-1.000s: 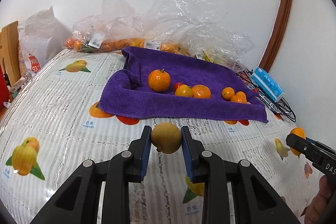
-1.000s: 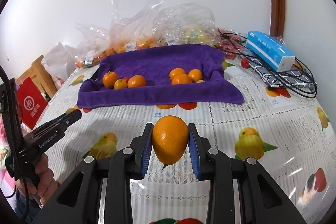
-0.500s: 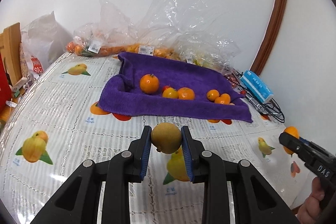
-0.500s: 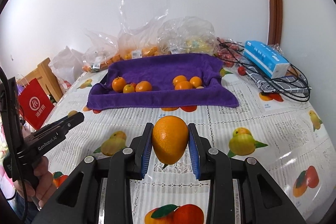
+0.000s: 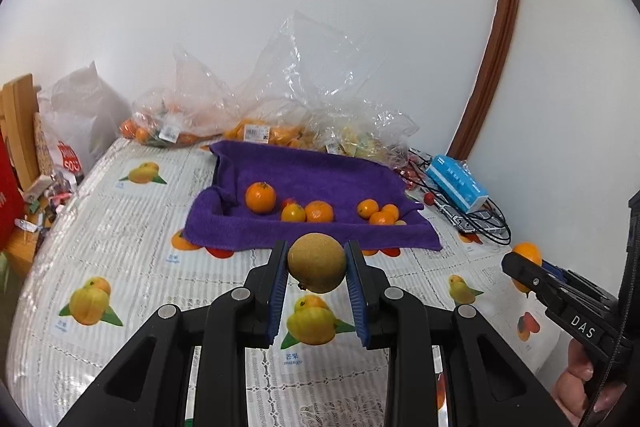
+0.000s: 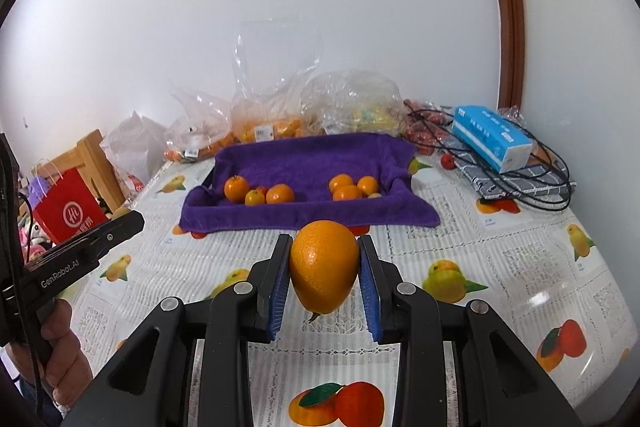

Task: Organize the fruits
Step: 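Lift the orange and yellow-brown fruit and carry them toward the purple towel, then lower both held fruits over the purple towel beside the other fruits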

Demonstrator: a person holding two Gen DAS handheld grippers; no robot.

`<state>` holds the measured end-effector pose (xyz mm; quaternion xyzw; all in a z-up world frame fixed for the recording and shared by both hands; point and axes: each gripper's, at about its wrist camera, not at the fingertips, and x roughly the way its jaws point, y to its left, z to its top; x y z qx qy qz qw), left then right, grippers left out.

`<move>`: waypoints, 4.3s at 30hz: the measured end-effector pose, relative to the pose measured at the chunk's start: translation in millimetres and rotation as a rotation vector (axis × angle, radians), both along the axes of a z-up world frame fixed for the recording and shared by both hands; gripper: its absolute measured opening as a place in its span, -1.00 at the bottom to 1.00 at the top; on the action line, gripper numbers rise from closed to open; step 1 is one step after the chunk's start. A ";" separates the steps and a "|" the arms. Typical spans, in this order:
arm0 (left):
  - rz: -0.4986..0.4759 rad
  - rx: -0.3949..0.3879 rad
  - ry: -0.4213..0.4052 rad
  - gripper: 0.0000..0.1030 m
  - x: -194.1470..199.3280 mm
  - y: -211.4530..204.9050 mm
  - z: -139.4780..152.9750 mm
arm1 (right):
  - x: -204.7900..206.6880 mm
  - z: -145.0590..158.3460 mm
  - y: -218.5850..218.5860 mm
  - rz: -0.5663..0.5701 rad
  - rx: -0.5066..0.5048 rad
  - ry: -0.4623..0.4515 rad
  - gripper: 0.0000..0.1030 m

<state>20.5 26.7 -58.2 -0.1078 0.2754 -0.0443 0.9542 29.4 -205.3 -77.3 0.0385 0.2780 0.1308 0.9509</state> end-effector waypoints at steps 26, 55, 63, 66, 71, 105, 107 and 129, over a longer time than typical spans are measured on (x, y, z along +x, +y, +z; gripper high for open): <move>0.045 0.022 -0.042 -0.48 43.0 11.4 24.7 | 42.4 27.6 9.3 0.013 0.009 -0.055 -0.37; 0.059 0.036 -0.010 -0.48 91.0 22.1 19.9 | 104.4 28.2 24.5 0.020 -0.006 -0.023 -0.37; 0.072 0.037 0.010 -0.48 102.7 30.3 17.7 | 121.7 24.9 30.3 0.023 -0.010 0.002 -0.37; 0.071 0.038 0.017 -0.48 107.2 32.2 18.9 | 126.8 26.6 32.7 0.024 -0.010 0.003 -0.37; 0.077 0.049 0.017 -0.48 114.8 33.9 21.2 | 135.0 28.1 36.1 0.024 -0.012 0.006 -0.37; 0.054 0.077 0.139 -0.48 213.6 24.3 -30.5 | 234.8 -10.7 25.3 0.005 -0.029 0.091 -0.37; 0.048 0.082 0.140 -0.48 218.6 23.3 -30.2 | 240.4 -10.1 26.4 0.004 -0.039 0.090 -0.37; 0.041 0.085 0.248 -0.48 261.6 23.0 -72.0 | 285.4 -70.5 40.6 0.022 -0.077 0.227 -0.37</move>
